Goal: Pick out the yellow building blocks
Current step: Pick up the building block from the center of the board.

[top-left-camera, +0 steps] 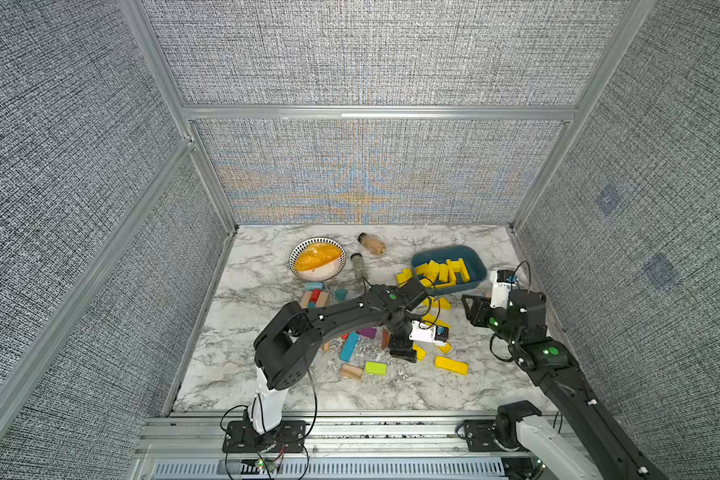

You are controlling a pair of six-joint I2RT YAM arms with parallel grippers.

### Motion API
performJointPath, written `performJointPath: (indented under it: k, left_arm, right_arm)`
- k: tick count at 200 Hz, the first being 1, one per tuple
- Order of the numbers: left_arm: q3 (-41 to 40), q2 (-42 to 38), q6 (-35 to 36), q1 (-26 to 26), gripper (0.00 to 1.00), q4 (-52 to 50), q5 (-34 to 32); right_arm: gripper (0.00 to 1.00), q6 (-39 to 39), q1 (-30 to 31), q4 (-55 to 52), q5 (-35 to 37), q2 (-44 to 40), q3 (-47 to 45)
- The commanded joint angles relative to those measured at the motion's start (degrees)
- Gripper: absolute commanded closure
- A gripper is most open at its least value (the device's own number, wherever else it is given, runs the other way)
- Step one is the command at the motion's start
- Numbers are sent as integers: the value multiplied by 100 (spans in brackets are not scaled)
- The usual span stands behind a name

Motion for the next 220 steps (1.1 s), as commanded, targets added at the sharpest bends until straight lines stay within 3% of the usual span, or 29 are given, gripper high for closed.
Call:
performJointPath:
  k: [1, 89, 178, 220]
  left_arm:
    - [300, 352, 480, -87, 27, -456, -144]
    - [1003, 1211, 773, -236, 36, -550, -738]
    - [1010, 1461, 843, -244, 56, -405, -1188]
    - [825, 1144, 755, -243, 69, -253, -1284]
  right_arm:
    - [50, 44, 15, -265, 114, -131, 6]
    - [50, -150, 14, -582, 166, -448, 275]
    - [50, -41, 15, -364, 14, -407, 3]
    - [50, -101, 14, -432, 31, -403, 128]
